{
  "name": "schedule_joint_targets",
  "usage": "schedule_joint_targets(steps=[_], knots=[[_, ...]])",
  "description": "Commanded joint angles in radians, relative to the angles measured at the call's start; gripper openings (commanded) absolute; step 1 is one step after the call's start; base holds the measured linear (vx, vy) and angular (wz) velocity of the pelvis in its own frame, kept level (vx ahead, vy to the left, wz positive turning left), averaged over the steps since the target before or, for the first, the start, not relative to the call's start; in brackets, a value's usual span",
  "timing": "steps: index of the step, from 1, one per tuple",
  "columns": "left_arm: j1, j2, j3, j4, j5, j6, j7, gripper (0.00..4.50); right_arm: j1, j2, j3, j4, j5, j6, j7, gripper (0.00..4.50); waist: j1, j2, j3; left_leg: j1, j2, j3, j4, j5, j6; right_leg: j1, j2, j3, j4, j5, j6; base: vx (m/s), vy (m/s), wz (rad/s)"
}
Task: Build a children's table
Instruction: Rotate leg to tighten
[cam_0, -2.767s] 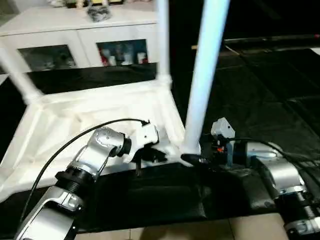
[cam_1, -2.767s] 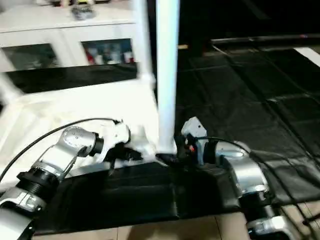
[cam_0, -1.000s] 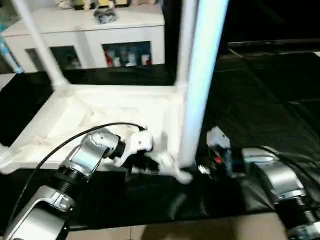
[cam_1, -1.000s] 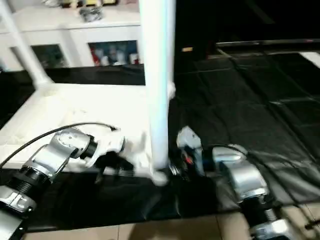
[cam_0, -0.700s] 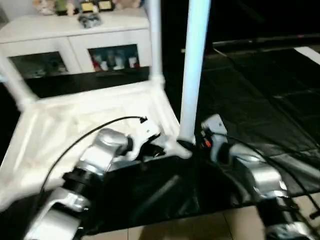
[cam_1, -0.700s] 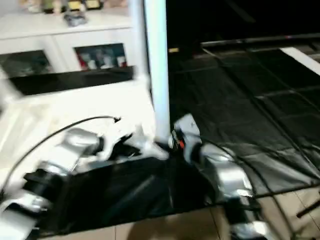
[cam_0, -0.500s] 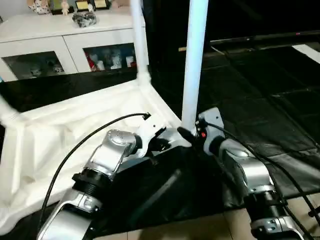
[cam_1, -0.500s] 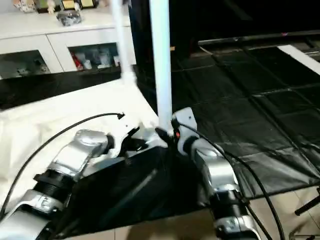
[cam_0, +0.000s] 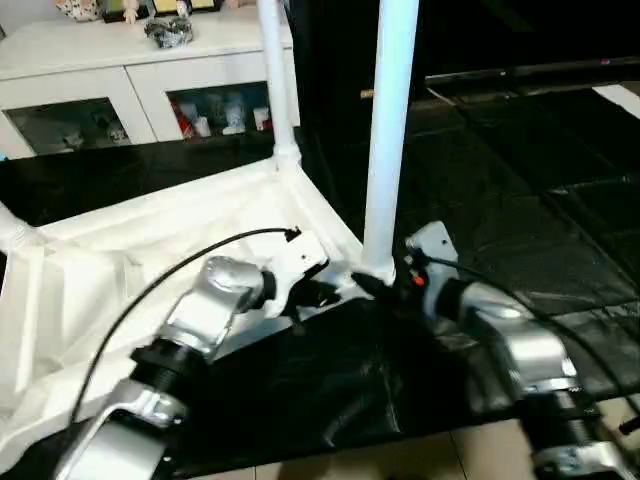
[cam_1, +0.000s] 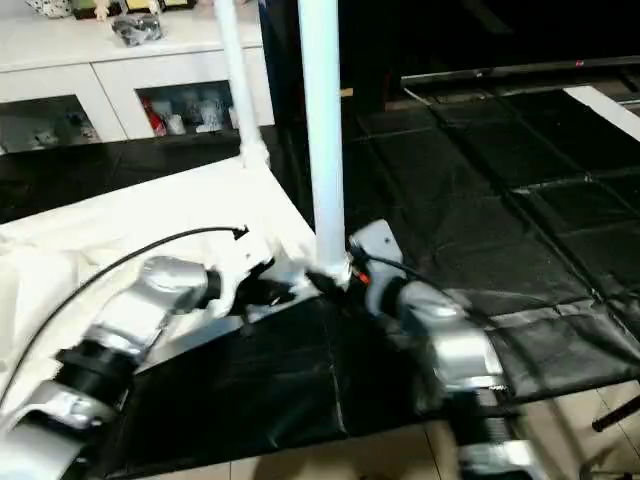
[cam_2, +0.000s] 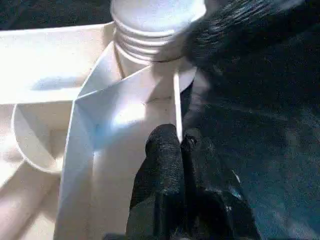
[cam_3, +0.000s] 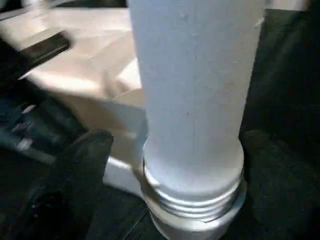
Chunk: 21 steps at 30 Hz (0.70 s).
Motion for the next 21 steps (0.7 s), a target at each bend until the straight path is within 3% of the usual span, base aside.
schedule_joint_targets(steps=[1,8,11,15,18,19,21], knots=[[-0.018,0.024,-0.028,-0.042,-0.037,-0.099,-0.107,0.00,0.002,-0.024,0.053,-0.027,0.035,-0.033,0.126,4.46,0.009,-0.012,-0.067,-0.011,0.009,0.005,-0.058,-0.125,0.120,0.073,-0.049,0.045,-0.064,-0.235,-0.185,0.000,0.000,0.00],[-0.015,0.114,-0.088,-0.039,-0.046,-0.166,-0.293,0.00,0.005,-0.161,0.075,-0.057,0.078,-0.041,0.368,4.46,0.052,-0.010,-0.069,0.000,0.021,0.008,-0.057,-0.119,0.119,0.064,-0.047,0.050,-0.054,-0.213,-0.201,0.000,0.000,0.00],[-0.019,0.140,-0.112,-0.025,-0.040,-0.205,-0.351,0.00,-0.007,-0.209,0.096,-0.053,0.092,-0.044,0.454,4.46,0.056,-0.014,-0.069,-0.004,0.019,0.008,-0.058,-0.127,0.113,0.068,-0.048,0.050,-0.052,-0.211,-0.204,0.000,0.000,0.00],[-0.027,0.169,-0.144,-0.009,-0.035,-0.258,-0.416,0.00,-0.031,-0.243,0.114,-0.032,0.107,-0.075,0.546,4.46,0.060,-0.022,-0.068,-0.006,0.017,0.010,-0.057,-0.134,0.108,0.068,-0.051,0.049,-0.058,-0.280,-0.181,0.000,0.000,0.00],[-0.029,0.174,-0.151,-0.008,-0.033,-0.267,-0.429,0.00,-0.042,-0.244,0.118,-0.025,0.115,-0.080,0.571,4.46,0.063,-0.020,-0.065,-0.004,0.019,0.010,-0.058,-0.133,0.104,0.064,-0.050,0.050,-0.062,-0.306,-0.173,0.000,0.000,0.00],[-0.029,0.174,-0.152,-0.009,-0.032,-0.269,-0.431,0.00,-0.047,-0.243,0.120,-0.024,0.120,-0.080,0.583,4.20,0.065,-0.025,-0.066,-0.004,0.019,0.011,-0.058,-0.130,0.102,0.064,-0.050,0.050,-0.062,-0.310,-0.169,0.000,0.000,0.00],[-0.030,0.173,-0.154,-0.007,-0.033,-0.278,-0.435,0.00,-0.059,-0.242,0.129,-0.019,0.126,-0.078,0.606,4.13,0.073,-0.022,-0.068,-0.002,0.021,0.010,-0.057,-0.117,0.101,0.061,-0.050,0.051,-0.058,-0.298,-0.171,0.000,0.000,0.00]])
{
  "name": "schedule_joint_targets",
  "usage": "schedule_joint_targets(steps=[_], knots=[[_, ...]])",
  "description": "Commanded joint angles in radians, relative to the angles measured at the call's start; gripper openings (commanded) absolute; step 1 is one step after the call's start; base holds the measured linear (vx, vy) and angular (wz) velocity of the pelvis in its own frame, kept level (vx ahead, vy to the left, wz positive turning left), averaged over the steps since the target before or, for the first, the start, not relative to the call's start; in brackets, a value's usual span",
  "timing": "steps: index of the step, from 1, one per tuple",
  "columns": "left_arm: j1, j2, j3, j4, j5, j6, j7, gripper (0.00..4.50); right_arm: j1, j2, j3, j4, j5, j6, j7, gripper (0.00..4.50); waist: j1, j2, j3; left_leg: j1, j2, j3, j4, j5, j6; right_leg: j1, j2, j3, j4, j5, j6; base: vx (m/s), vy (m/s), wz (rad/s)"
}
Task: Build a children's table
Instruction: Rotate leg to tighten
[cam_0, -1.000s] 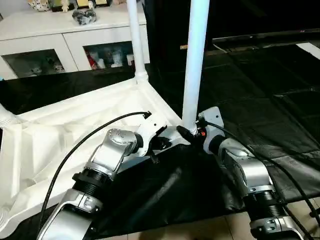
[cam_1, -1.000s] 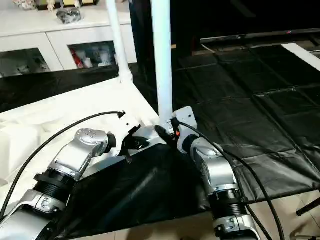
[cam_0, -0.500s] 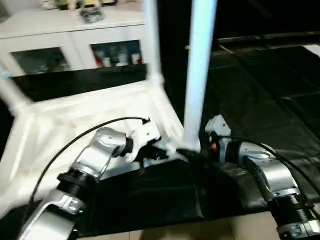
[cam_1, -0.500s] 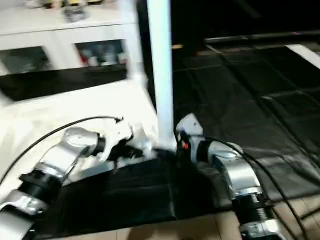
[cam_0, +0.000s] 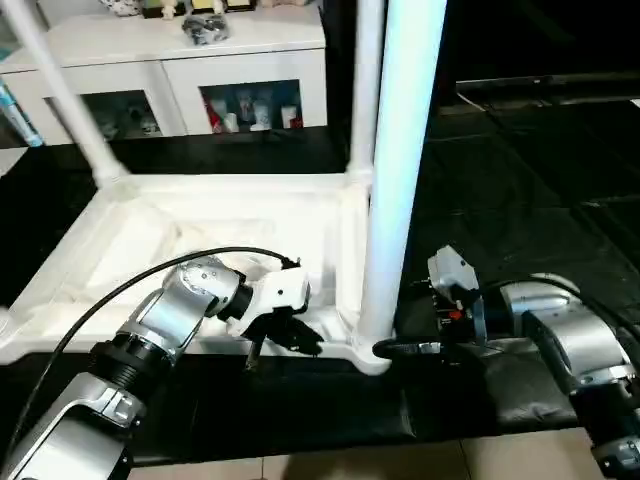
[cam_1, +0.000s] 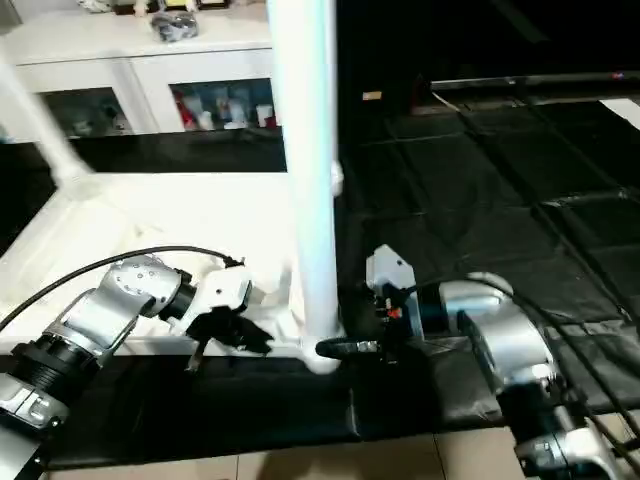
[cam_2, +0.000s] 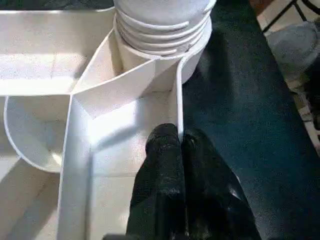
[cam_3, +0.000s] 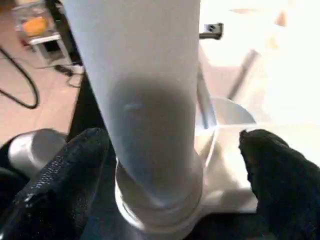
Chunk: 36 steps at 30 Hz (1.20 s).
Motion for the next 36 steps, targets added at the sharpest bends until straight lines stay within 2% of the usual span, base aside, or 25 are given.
schedule_joint_targets(steps=[1,4,6,22,24,25,28,32,33,34,36], knots=[[-0.022,0.001,-0.016,-0.013,-0.003,-0.023,-0.034,0.00,-0.020,0.000,0.010,-0.004,0.019,-0.006,0.024,4.13,-0.004,-0.019,-0.069,-0.003,0.020,0.009,-0.063,-0.116,0.102,0.061,-0.050,0.049,-0.060,-0.291,-0.174,0.000,0.000,0.00],[-0.021,0.000,-0.020,-0.010,-0.007,-0.031,-0.034,0.00,-0.027,-0.004,0.024,0.003,0.020,-0.012,0.049,3.74,-0.004,-0.021,-0.071,-0.004,0.020,0.008,-0.063,-0.109,0.103,0.062,-0.049,0.049,-0.056,-0.264,-0.181,0.000,0.000,0.00],[-0.021,-0.001,-0.020,-0.010,-0.007,-0.033,-0.034,0.00,-0.028,-0.005,0.027,0.005,0.020,-0.012,0.056,3.70,-0.003,-0.022,-0.070,-0.006,0.019,0.009,-0.062,-0.107,0.104,0.063,-0.050,0.049,-0.057,-0.268,-0.179,0.000,0.000,0.00],[-0.022,-0.003,-0.017,0.006,-0.006,-0.043,-0.028,0.00,-0.013,-0.021,0.049,-0.011,0.031,0.022,0.106,2.19,0.000,-0.024,-0.071,-0.006,0.018,0.010,-0.061,-0.100,0.103,0.063,-0.049,0.048,-0.059,-0.285,-0.169,0.000,0.000,0.00],[-0.022,-0.004,-0.014,0.008,-0.008,-0.038,-0.025,0.00,-0.011,-0.020,0.051,-0.014,0.036,0.030,0.107,2.12,0.001,-0.024,-0.070,-0.006,0.017,0.009,-0.061,-0.102,0.102,0.063,-0.049,0.048,-0.060,-0.295,-0.164,0.000,0.000,0.00],[-0.022,-0.006,-0.010,0.009,-0.012,-0.033,-0.022,0.00,-0.009,-0.019,0.052,-0.017,0.040,0.036,0.108,2.09,0.001,-0.020,-0.070,-0.005,0.018,0.010,-0.061,-0.104,0.101,0.062,-0.049,0.047,-0.061,-0.298,-0.164,0.000,0.000,0.00],[-0.022,-0.017,0.000,0.009,-0.020,-0.013,-0.007,0.00,0.001,-0.011,0.050,-0.036,0.058,0.059,0.099,1.99,0.001,-0.020,-0.071,-0.005,0.018,0.009,-0.061,-0.100,0.100,0.063,-0.048,0.048,-0.059,-0.282,-0.167,0.000,0.000,0.00],[-0.024,-0.057,0.037,0.007,-0.041,0.060,0.065,0.00,0.038,0.037,0.034,-0.078,0.057,0.096,-0.017,1.98,0.005,-0.020,-0.070,-0.005,0.018,0.009,-0.062,-0.099,0.094,0.063,-0.049,0.048,-0.061,-0.289,-0.165,0.000,0.000,0.00],[-0.026,-0.069,0.048,0.007,-0.041,0.082,0.096,0.00,0.047,0.060,0.033,-0.079,0.035,0.104,-0.080,1.98,0.002,-0.017,-0.069,-0.006,0.016,0.008,-0.064,-0.114,0.086,0.063,-0.048,0.045,-0.065,-0.315,-0.158,0.000,0.000,0.00],[-0.028,-0.089,0.064,0.009,-0.040,0.107,0.143,0.00,0.056,0.095,0.033,-0.073,-0.004,0.105,-0.171,1.98,-0.001,-0.019,-0.067,-0.005,0.015,0.009,-0.064,-0.121,0.080,0.062,-0.047,0.045,-0.067,-0.328,-0.151,0.000,0.000,0.00],[-0.032,-0.117,0.087,0.009,-0.041,0.149,0.209,0.00,0.065,0.149,0.031,-0.062,-0.053,0.108,-0.299,1.98,-0.019,-0.018,-0.060,-0.003,0.007,0.009,-0.069,-0.165,0.042,0.064,-0.047,0.038,-0.081,-0.433,-0.111,0.000,0.000,0.00]])
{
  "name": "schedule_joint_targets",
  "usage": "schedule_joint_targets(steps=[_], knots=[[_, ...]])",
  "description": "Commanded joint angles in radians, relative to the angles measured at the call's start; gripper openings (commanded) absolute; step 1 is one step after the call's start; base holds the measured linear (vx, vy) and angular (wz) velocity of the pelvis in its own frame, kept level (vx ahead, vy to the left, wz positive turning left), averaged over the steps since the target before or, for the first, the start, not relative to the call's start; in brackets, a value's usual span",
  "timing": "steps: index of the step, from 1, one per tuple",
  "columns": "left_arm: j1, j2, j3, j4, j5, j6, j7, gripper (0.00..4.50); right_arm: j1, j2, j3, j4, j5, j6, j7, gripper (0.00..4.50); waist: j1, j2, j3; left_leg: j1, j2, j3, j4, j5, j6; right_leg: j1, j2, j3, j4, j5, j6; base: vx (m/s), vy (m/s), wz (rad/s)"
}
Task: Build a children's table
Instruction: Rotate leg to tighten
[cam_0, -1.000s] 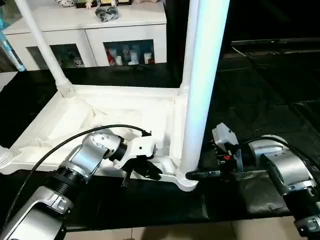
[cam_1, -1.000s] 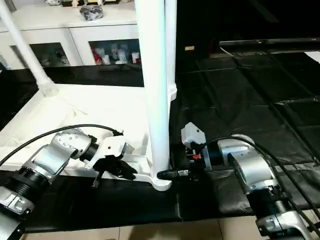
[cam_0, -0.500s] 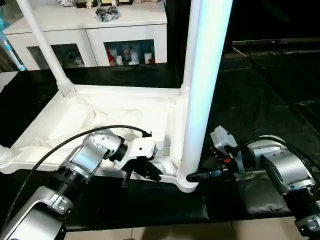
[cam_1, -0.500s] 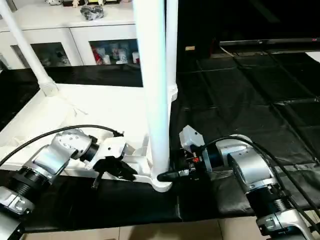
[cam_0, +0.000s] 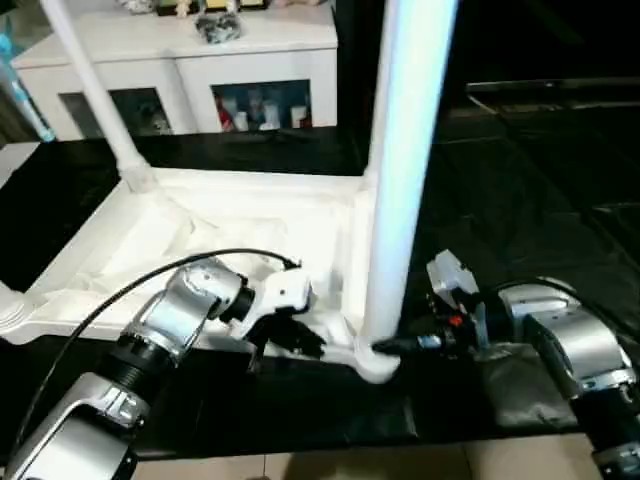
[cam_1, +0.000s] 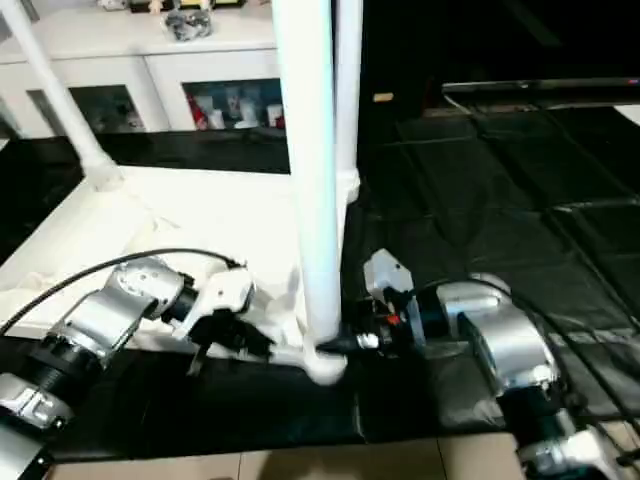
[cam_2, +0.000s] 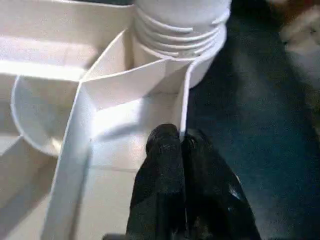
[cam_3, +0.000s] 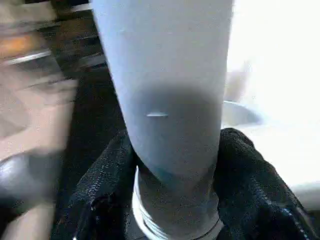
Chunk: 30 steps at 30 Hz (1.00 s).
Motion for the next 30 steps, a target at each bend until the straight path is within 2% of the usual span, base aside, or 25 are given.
schedule_joint_targets(steps=[1,3,5,7,10,11,14,15,17,20,21,26,27,28,29,30], knots=[[-0.032,-0.081,0.029,-0.034,-0.041,0.041,0.095,0.00,0.011,0.078,0.067,0.006,-0.046,0.029,-0.128,1.98,-0.008,-0.019,-0.059,-0.007,0.003,0.006,-0.069,-0.170,0.043,0.062,-0.048,0.035,-0.084,-0.456,-0.103,0.000,0.000,0.00],[-0.042,-0.124,0.052,-0.031,-0.041,0.094,0.175,0.00,-0.001,0.147,0.056,0.029,-0.071,0.056,-0.247,1.96,-0.024,-0.013,-0.056,-0.005,0.002,0.004,-0.071,-0.192,0.037,0.059,-0.046,0.034,-0.091,-0.489,-0.087,0.000,0.000,0.00],[-0.052,-0.155,0.067,-0.026,-0.042,0.126,0.227,0.00,-0.014,0.190,0.048,0.044,-0.088,0.080,-0.325,1.95,-0.047,-0.017,-0.058,-0.008,0.000,0.002,-0.070,-0.199,0.039,0.060,-0.045,0.031,-0.093,-0.481,-0.086,0.000,0.000,0.00],[-0.070,-0.193,0.081,-0.008,-0.032,0.144,0.297,0.00,-0.041,0.240,0.033,0.073,-0.102,0.090,-0.412,1.94,-0.055,-0.012,-0.060,-0.007,0.000,0.001,-0.069,-0.202,0.051,0.059,-0.044,0.032,-0.092,-0.459,-0.094,0.000,0.000,0.00],[-0.113,-0.274,0.129,0.033,-0.027,0.172,0.443,0.00,-0.092,0.330,0.013,0.120,-0.131,0.096,-0.551,1.93,-0.067,-0.012,-0.061,-0.008,-0.003,0.002,-0.066,-0.186,0.054,0.057,-0.043,0.031,-0.092,-0.441,-0.110,0.000,0.000,0.00],[-0.117,-0.281,0.133,0.037,-0.025,0.173,0.457,0.00,-0.096,0.336,0.015,0.122,-0.133,0.096,-0.555,1.93,-0.067,-0.016,-0.064,-0.009,-0.003,0.001,-0.066,-0.177,0.055,0.059,-0.045,0.031,-0.091,-0.429,-0.111,0.000,0.000,0.00],[-0.126,-0.293,0.138,0.040,-0.018,0.178,0.481,0.00,-0.094,0.347,0.015,0.117,-0.123,0.083,-0.542,1.93,-0.063,-0.016,-0.068,-0.015,0.001,0.001,-0.064,-0.129,0.080,0.065,-0.046,0.037,-0.080,-0.345,-0.128,0.000,0.000,0.00],[-0.126,-0.297,0.138,0.034,-0.015,0.184,0.486,0.00,-0.087,0.352,0.010,0.110,-0.113,0.077,-0.534,1.93,-0.060,-0.014,-0.072,-0.017,0.002,0.001,-0.061,-0.087,0.098,0.067,-0.046,0.040,-0.068,-0.255,-0.158,0.000,0.000,0.00],[-0.121,-0.294,0.135,0.027,-0.015,0.186,0.482,0.00,-0.080,0.350,0.008,0.103,-0.109,0.073,-0.531,2.49,-0.059,-0.012,-0.072,-0.017,0.003,0.002,-0.061,-0.075,0.111,0.069,-0.046,0.041,-0.065,-0.210,-0.181,0.000,0.000,0.00],[-0.101,-0.266,0.115,0.019,-0.001,0.166,0.450,0.00,-0.061,0.336,-0.006,0.081,-0.102,0.070,-0.511,2.73,-0.057,-0.008,-0.069,-0.014,0.004,0.003,-0.063,-0.100,0.110,0.069,-0.047,0.040,-0.069,-0.235,-0.183,0.000,0.000,0.00],[-0.097,-0.260,0.113,0.019,-0.001,0.162,0.443,0.00,-0.057,0.331,-0.009,0.077,-0.101,0.066,-0.505,2.92,-0.057,-0.007,-0.069,-0.013,0.005,0.003,-0.064,-0.110,0.105,0.069,-0.047,0.040,-0.070,-0.246,-0.180,0.000,0.000,0.00],[-0.080,-0.230,0.100,0.009,0.000,0.137,0.396,0.00,-0.042,0.294,-0.025,0.056,-0.077,0.061,-0.460,3.30,-0.057,-0.009,-0.067,-0.013,0.006,0.002,-0.067,-0.129,0.099,0.070,-0.048,0.042,-0.069,-0.255,-0.177,0.000,0.000,0.00],[-0.070,-0.205,0.088,0.004,0.001,0.111,0.353,0.00,-0.034,0.257,-0.034,0.043,-0.060,0.054,-0.410,3.48,-0.055,-0.009,-0.068,-0.012,0.006,0.001,-0.067,-0.134,0.101,0.071,-0.048,0.041,-0.071,-0.259,-0.176,0.000,0.000,0.00],[-0.066,-0.191,0.082,0.002,0.002,0.098,0.331,0.00,-0.030,0.236,-0.039,0.036,-0.051,0.052,-0.382,3.48,-0.055,-0.010,-0.068,-0.012,0.006,0.003,-0.066,-0.136,0.106,0.071,-0.047,0.042,-0.072,-0.255,-0.176,0.000,0.000,0.00],[-0.066,-0.191,0.082,0.002,0.002,0.098,0.331,0.00,-0.030,0.236,-0.039,0.036,-0.051,0.052,-0.382,3.58,-0.054,-0.009,-0.067,-0.015,0.007,0.002,-0.066,-0.133,0.109,0.071,-0.048,0.043,-0.069,-0.248,-0.179,0.000,0.000,0.00],[-0.061,-0.158,0.068,0.004,0.001,0.069,0.274,0.00,-0.022,0.176,-0.043,0.020,-0.031,0.034,-0.299,3.67,-0.051,-0.009,-0.068,-0.013,0.008,0.002,-0.066,-0.132,0.110,0.071,-0.048,0.042,-0.069,-0.245,-0.181,0.000,0.000,0.00]])
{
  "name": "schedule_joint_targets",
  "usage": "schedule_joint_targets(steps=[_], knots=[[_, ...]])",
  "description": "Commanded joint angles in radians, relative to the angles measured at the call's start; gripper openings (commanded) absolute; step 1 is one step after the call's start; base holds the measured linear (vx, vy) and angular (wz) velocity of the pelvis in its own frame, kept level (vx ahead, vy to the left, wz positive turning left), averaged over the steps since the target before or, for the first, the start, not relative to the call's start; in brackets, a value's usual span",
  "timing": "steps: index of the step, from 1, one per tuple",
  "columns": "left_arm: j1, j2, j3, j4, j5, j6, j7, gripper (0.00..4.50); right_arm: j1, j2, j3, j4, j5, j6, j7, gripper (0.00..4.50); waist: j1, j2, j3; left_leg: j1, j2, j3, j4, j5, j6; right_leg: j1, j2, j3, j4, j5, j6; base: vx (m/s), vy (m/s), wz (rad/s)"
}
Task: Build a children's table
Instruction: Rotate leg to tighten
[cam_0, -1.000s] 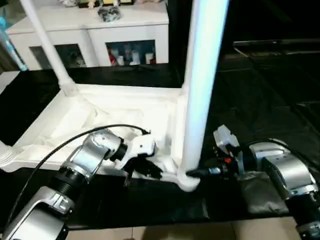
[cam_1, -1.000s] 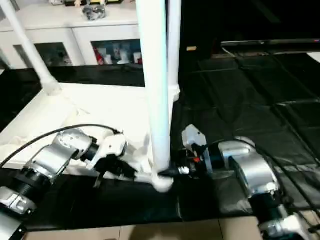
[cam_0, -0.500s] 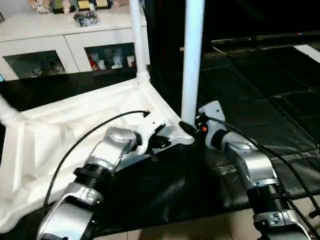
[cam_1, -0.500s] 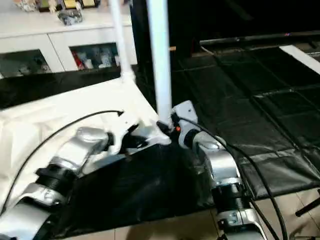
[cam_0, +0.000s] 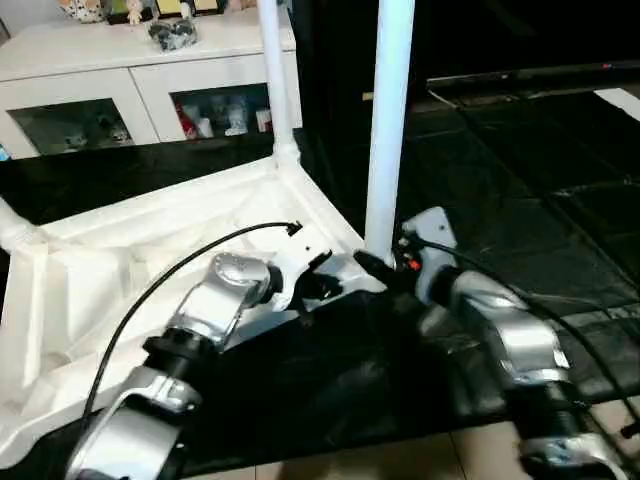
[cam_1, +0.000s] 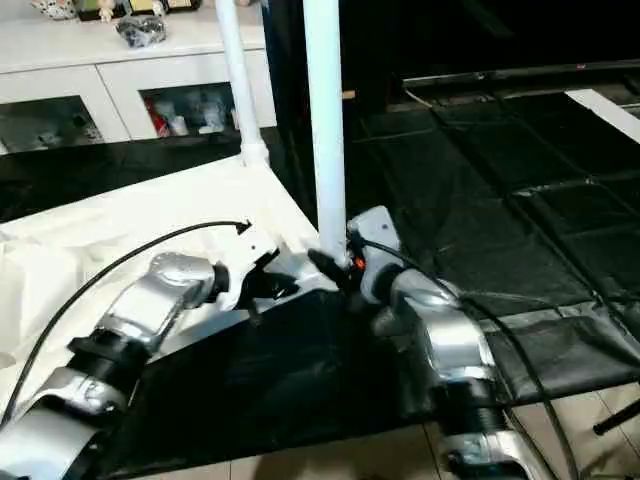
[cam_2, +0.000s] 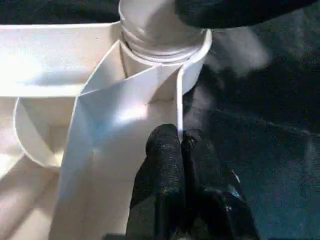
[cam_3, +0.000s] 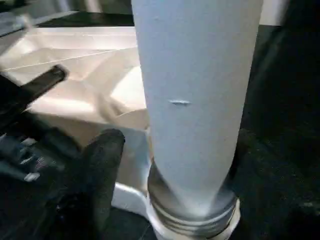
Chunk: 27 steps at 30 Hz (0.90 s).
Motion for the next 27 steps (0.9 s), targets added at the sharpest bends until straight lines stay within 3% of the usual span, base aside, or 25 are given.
schedule_joint_targets(steps=[1,9,15,18,27], knots=[[-0.017,0.017,-0.017,-0.049,-0.020,-0.076,-0.067,0.00,0.016,-0.025,0.075,-0.033,0.050,-0.011,0.153,3.83,0.008,-0.012,-0.067,-0.010,0.009,0.005,-0.060,-0.134,0.110,0.072,-0.047,0.044,-0.065,-0.244,-0.179,0.000,0.000,0.00],[-0.001,0.112,-0.066,-0.072,-0.051,-0.185,-0.292,0.00,0.020,-0.179,0.084,-0.043,0.076,-0.069,0.385,4.42,0.030,-0.015,-0.066,-0.006,0.016,0.008,-0.060,-0.129,0.115,0.064,-0.048,0.046,-0.063,-0.255,-0.183,0.000,0.000,0.00],[0.004,0.170,-0.128,-0.085,-0.044,-0.243,-0.425,0.00,0.008,-0.276,0.130,-0.038,0.101,-0.088,0.582,4.42,0.063,-0.022,-0.068,-0.001,0.022,0.010,-0.059,-0.114,0.111,0.060,-0.051,0.051,-0.054,-0.238,-0.195,0.000,0.000,0.00],[0.009,0.188,-0.147,-0.096,-0.045,-0.265,-0.473,0.00,-0.007,-0.295,0.152,-0.020,0.104,-0.102,0.633,4.42,0.068,-0.024,-0.066,-0.004,0.021,0.010,-0.061,-0.121,0.107,0.062,-0.052,0.051,-0.054,-0.251,-0.193,0.000,0.000,0.00],[0.014,0.206,-0.165,-0.106,-0.039,-0.295,-0.508,0.00,-0.043,-0.302,0.183,0.009,0.114,-0.105,0.709,3.69,0.070,-0.029,-0.067,-0.006,0.020,0.010,-0.059,-0.108,0.103,0.061,-0.051,0.050,-0.056,-0.287,-0.175,0.000,0.000,0.00]])
